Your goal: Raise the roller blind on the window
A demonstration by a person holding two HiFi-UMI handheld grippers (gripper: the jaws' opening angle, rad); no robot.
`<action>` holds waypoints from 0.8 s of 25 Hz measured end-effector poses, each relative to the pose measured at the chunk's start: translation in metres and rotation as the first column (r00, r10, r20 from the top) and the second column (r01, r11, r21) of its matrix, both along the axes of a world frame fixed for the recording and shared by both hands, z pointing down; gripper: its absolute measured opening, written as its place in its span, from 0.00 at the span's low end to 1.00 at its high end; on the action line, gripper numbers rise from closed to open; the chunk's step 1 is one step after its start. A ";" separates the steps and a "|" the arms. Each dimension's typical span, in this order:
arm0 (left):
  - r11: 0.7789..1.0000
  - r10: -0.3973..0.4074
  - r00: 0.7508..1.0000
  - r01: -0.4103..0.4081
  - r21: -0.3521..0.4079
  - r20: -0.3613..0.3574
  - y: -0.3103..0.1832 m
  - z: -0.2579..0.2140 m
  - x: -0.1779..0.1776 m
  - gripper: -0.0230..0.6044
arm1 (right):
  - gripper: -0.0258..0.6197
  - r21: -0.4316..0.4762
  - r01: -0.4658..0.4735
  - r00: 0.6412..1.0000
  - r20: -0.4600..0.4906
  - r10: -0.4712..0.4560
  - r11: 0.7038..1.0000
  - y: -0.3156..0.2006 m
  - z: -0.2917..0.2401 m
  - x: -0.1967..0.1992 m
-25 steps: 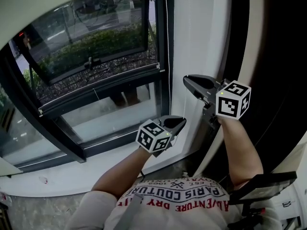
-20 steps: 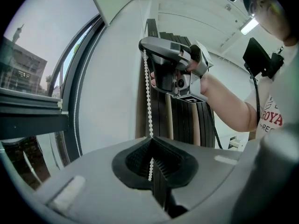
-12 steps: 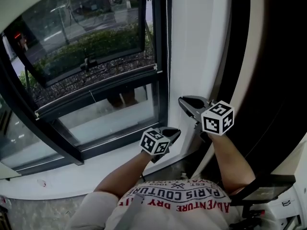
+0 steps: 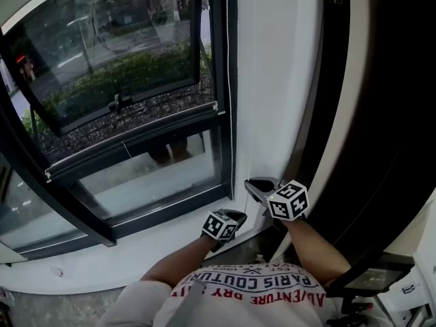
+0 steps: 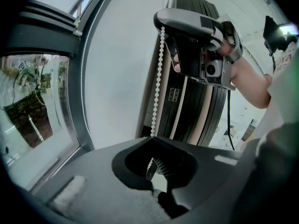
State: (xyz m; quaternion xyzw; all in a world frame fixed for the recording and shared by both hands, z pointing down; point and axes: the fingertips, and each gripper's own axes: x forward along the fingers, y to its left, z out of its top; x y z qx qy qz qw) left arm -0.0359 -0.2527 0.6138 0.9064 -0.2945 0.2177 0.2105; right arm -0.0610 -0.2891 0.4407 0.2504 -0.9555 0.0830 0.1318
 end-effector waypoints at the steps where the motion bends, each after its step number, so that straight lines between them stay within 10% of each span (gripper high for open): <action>1: 1.000 0.001 1.000 -0.001 0.003 0.005 0.000 0.000 -0.001 0.05 | 0.05 0.000 0.006 1.000 -0.002 -0.006 1.000 0.001 0.000 -0.002; 7: 0.999 0.006 1.000 -0.006 0.034 0.016 0.004 -0.003 -0.006 0.05 | 0.05 0.007 0.007 1.000 0.001 -0.007 1.000 0.006 -0.002 -0.005; 12: 0.994 -0.067 0.997 0.070 0.085 -0.046 -0.007 -0.023 -0.024 0.25 | 0.05 0.004 -0.009 1.000 0.025 0.009 1.000 0.002 -0.006 -0.002; 20: 0.947 -0.081 0.954 0.164 0.276 -0.289 -0.043 -0.196 -0.067 0.27 | 0.05 0.002 0.005 1.000 0.015 -0.005 1.000 0.003 -0.007 -0.005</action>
